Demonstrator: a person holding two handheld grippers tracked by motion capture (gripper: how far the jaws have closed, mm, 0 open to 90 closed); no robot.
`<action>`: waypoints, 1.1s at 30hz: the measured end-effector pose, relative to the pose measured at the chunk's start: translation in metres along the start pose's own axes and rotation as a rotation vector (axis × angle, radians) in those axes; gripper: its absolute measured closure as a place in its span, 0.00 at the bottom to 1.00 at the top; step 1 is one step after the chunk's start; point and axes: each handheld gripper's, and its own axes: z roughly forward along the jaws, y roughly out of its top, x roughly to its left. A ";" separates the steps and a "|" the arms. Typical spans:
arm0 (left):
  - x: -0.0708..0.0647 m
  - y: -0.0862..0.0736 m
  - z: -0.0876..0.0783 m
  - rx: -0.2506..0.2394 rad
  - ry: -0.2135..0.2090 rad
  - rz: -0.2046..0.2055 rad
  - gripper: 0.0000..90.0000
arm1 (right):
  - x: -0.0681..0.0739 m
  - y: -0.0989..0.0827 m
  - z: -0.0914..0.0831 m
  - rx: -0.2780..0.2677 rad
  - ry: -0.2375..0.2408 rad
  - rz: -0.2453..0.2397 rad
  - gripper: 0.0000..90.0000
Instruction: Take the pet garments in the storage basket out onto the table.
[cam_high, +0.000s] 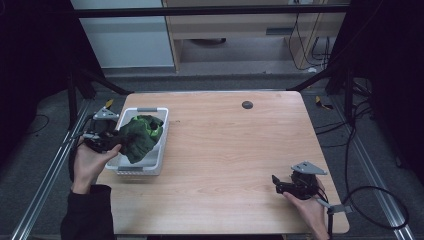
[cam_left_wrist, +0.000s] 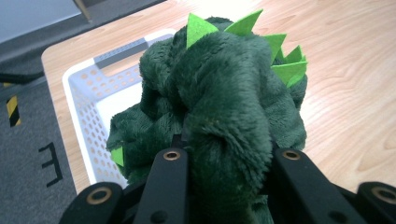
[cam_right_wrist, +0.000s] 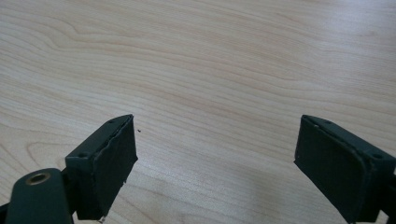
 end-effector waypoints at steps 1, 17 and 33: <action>-0.002 0.001 -0.001 -0.001 -0.004 0.010 0.82 | 0.000 0.000 0.000 -0.002 -0.003 -0.002 0.14; -0.038 0.038 -0.028 0.037 -0.121 0.176 0.82 | -0.001 0.003 -0.004 -0.020 -0.011 -0.004 0.14; -0.078 0.053 -0.002 0.093 -0.208 0.301 0.82 | -0.002 0.003 -0.004 -0.026 -0.014 -0.005 0.14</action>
